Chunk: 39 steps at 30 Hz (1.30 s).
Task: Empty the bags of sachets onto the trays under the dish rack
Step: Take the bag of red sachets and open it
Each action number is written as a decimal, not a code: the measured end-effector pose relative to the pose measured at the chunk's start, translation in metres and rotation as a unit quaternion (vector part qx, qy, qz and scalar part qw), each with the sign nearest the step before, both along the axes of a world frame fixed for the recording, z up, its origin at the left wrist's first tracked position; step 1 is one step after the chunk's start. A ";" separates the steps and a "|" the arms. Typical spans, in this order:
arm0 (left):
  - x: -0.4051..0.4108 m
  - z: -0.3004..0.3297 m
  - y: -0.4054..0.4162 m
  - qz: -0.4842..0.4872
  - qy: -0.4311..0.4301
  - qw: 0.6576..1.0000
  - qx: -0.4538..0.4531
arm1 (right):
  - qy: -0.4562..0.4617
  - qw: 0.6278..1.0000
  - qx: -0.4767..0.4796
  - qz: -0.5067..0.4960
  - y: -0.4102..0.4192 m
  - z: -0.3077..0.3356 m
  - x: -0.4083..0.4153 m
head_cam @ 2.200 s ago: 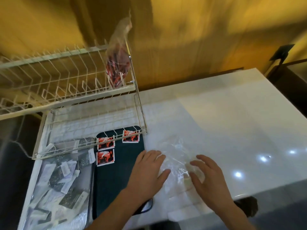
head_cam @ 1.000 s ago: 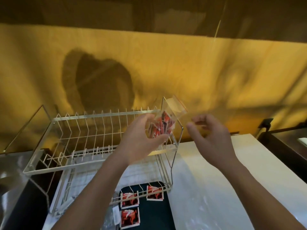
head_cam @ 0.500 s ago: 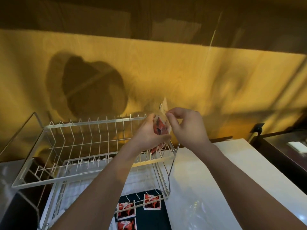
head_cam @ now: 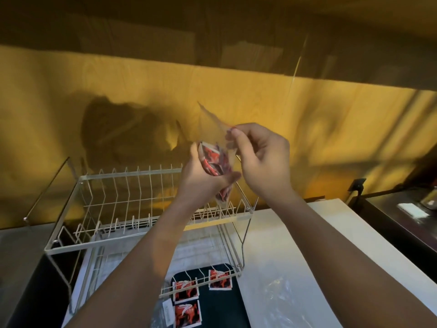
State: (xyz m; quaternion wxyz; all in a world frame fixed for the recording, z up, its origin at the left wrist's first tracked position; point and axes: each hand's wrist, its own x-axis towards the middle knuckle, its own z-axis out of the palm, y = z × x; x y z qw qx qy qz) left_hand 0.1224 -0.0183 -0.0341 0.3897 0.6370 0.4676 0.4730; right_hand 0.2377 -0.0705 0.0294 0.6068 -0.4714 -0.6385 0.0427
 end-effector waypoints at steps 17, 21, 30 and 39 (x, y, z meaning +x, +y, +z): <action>-0.038 -0.076 -0.151 -0.034 -0.042 0.998 -0.041 | 0.028 0.997 -0.070 -0.002 -0.146 -0.065 -0.024; -0.039 -0.116 -0.182 -0.040 0.005 0.993 -0.110 | 0.063 0.986 -0.151 -0.011 -0.174 -0.106 -0.030; -0.041 -0.166 -0.208 -0.100 0.023 0.983 -0.149 | 0.041 0.969 -0.241 -0.035 -0.209 -0.173 -0.027; -0.041 -0.185 -0.202 -0.124 0.099 0.977 -0.140 | 0.063 0.941 -0.330 -0.043 -0.227 -0.209 -0.029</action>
